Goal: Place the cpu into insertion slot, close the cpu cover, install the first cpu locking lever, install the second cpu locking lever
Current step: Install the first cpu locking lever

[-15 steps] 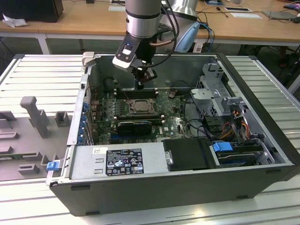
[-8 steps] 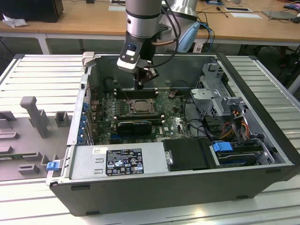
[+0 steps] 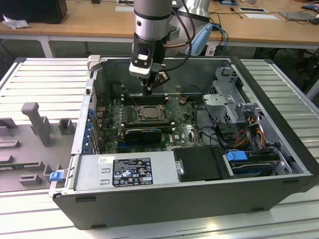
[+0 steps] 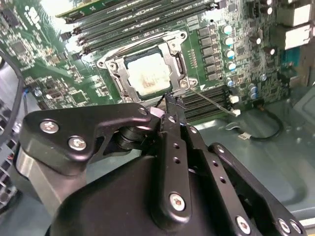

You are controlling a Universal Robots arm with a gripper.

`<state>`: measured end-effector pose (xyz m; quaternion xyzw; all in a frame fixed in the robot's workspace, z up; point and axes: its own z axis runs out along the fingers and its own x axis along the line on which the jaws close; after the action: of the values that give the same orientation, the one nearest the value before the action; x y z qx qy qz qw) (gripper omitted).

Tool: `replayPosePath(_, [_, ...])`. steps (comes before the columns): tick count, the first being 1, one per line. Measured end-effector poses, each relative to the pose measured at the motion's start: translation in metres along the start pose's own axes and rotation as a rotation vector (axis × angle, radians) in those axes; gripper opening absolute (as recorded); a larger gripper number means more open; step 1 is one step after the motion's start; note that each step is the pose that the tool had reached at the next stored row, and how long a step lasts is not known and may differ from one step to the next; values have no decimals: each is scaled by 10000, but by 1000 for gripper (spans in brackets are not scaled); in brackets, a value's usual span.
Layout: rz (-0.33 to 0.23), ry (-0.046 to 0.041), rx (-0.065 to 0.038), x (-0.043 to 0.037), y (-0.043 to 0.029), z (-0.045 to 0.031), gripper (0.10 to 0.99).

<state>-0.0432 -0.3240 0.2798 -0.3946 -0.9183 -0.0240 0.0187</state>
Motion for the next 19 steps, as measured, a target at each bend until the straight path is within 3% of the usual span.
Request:
replayPosePath(6, [-1654, 48, 88, 0, 0, 0, 106])
replayPosePath(15, [-3668, 94, 185, -1, 0, 4, 106])
replayPosePath(17, [-4003, 58, 171, 0, 0, 4, 106])
replayPosePath(18, [-4149, -20, 119, 0, 0, 5, 106])
replayPosePath(19, [-4278, -155, 29, 0, 0, 5, 106])
